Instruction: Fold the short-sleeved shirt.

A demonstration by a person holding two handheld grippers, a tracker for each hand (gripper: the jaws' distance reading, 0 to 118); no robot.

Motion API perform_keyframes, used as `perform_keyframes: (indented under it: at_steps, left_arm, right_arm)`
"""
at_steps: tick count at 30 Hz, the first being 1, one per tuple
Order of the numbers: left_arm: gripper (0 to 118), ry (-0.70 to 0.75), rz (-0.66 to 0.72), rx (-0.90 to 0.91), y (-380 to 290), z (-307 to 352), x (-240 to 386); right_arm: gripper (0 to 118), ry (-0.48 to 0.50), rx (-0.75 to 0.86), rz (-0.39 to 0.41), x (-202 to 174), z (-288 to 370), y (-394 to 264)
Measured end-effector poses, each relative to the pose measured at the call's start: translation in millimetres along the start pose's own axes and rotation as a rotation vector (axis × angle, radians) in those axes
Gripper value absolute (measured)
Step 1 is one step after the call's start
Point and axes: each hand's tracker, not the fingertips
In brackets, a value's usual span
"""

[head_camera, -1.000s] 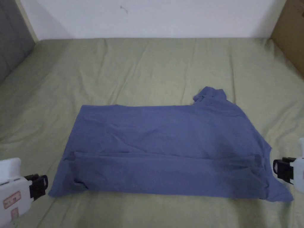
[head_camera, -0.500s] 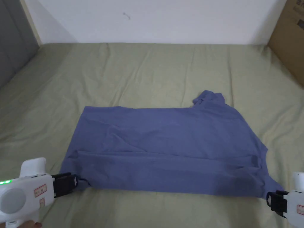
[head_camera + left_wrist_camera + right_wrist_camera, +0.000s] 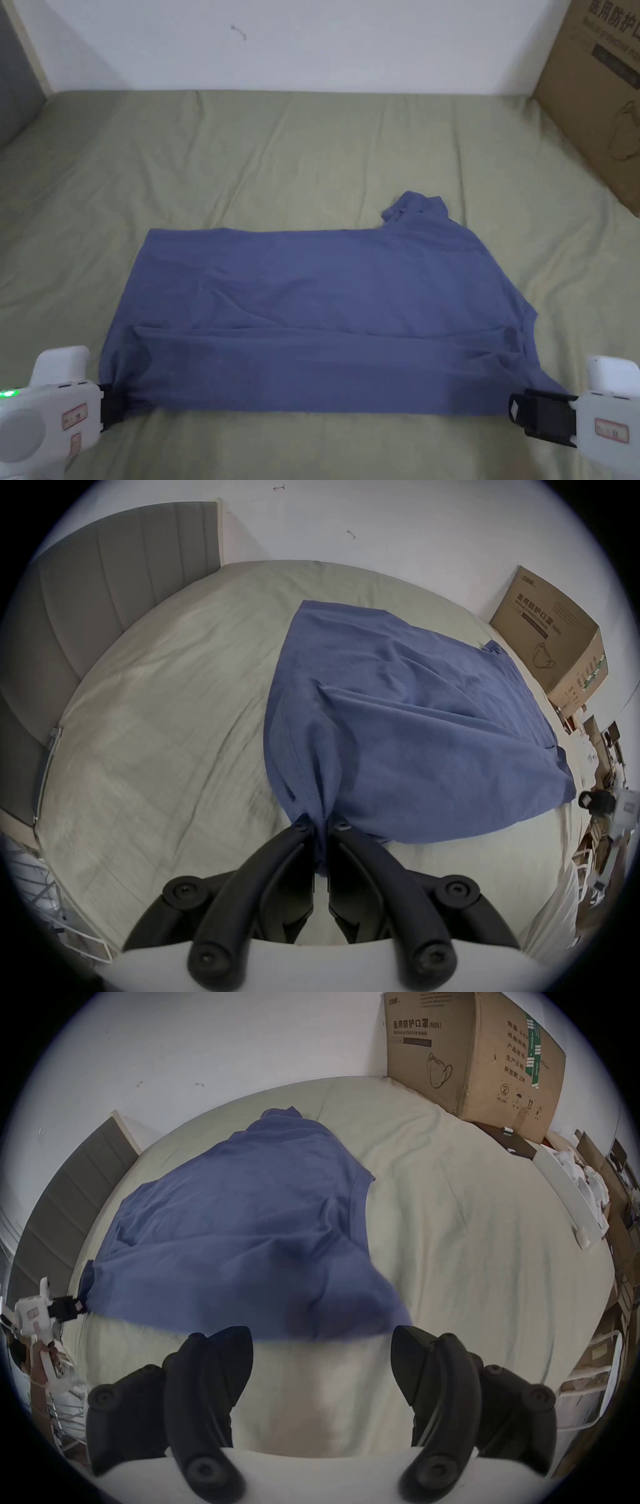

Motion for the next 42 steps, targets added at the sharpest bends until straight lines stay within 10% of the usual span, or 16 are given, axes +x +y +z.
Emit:
perform_keyframes:
  at_steps: [8,10,11,12,36,38,40,42]
  left_arm:
    - [5,-0.022,0.014,-0.015,2,3,-7]
    - [5,-0.010,-0.006,-0.023,2,2,-4]
    - [5,-0.008,-0.014,-0.024,2,1,-2]
    - [5,-0.005,-0.019,-0.023,3,2,-2]
    - [5,0.020,-0.054,-0.071,-100,71,-17]
    - [27,0.023,-0.054,-0.038,-99,72,-15]
    - [58,0.099,-0.099,-0.044,-92,72,-12]
    - [70,0.080,-0.091,-0.037,-86,82,-12]
  right_arm:
    - [69,0.029,-0.115,-0.119,38,-53,20]
    - [42,-0.006,-0.103,0.017,22,-39,20]
    - [10,-0.047,-0.071,0.078,14,-33,18]
    - [9,-0.036,-0.065,0.088,11,-30,17]
    - [9,-0.001,-0.149,0.010,33,67,-109]
    - [17,-0.007,-0.111,0.013,30,65,-110]
    - [58,-0.051,-0.106,0.048,24,67,-103]
    - [65,-0.042,-0.097,0.055,23,71,-95]
